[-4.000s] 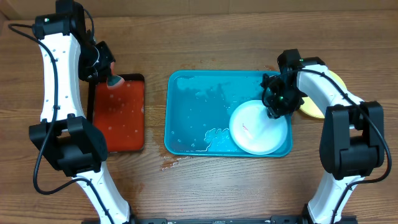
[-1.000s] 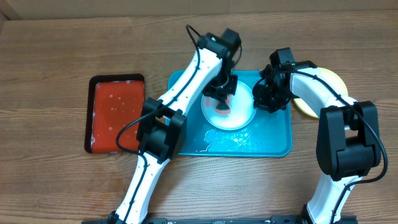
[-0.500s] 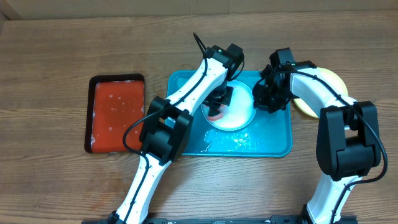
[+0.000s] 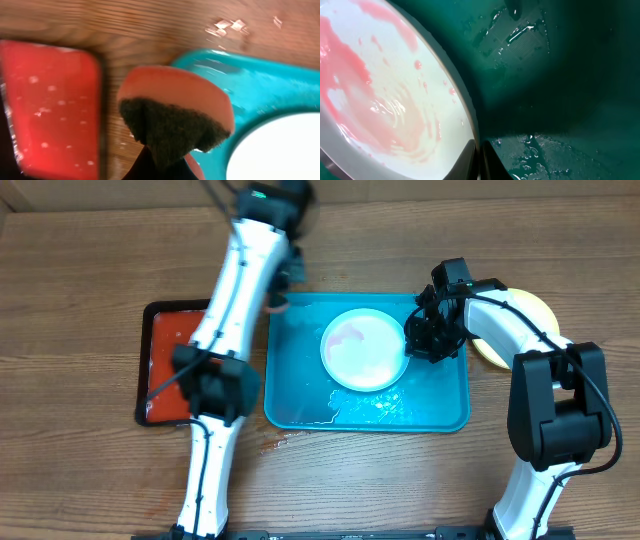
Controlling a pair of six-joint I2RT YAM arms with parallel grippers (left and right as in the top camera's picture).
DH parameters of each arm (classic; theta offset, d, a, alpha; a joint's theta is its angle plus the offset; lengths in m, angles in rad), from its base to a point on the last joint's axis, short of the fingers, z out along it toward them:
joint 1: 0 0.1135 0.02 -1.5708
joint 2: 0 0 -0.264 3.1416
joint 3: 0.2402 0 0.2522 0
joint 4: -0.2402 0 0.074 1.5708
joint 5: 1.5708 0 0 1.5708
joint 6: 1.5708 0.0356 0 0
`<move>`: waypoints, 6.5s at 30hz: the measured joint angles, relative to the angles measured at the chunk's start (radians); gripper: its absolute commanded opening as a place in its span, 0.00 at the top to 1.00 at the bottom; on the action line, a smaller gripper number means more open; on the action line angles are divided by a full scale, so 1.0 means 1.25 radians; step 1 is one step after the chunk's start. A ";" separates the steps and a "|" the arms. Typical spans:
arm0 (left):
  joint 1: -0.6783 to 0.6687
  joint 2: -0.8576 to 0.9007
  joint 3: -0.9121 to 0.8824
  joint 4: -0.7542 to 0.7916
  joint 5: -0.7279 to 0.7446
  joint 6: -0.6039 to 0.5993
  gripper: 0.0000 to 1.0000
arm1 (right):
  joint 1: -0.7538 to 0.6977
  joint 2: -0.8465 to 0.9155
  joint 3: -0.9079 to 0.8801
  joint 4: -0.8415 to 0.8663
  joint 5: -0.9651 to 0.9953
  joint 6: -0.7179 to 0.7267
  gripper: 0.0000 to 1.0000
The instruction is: Clean dirty plates on tray and stack at the side
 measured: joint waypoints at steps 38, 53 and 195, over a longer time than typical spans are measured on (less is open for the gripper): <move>0.403 -0.062 -0.460 0.156 0.227 0.190 0.42 | 0.000 0.000 -0.002 0.037 0.008 0.000 0.96; 0.439 -0.062 -0.306 0.092 0.232 0.197 0.00 | 0.001 0.000 0.049 -0.044 0.030 -0.027 0.96; 0.464 -0.079 -0.175 0.074 0.233 0.193 0.00 | -0.061 -0.955 0.015 -0.565 0.053 0.003 0.00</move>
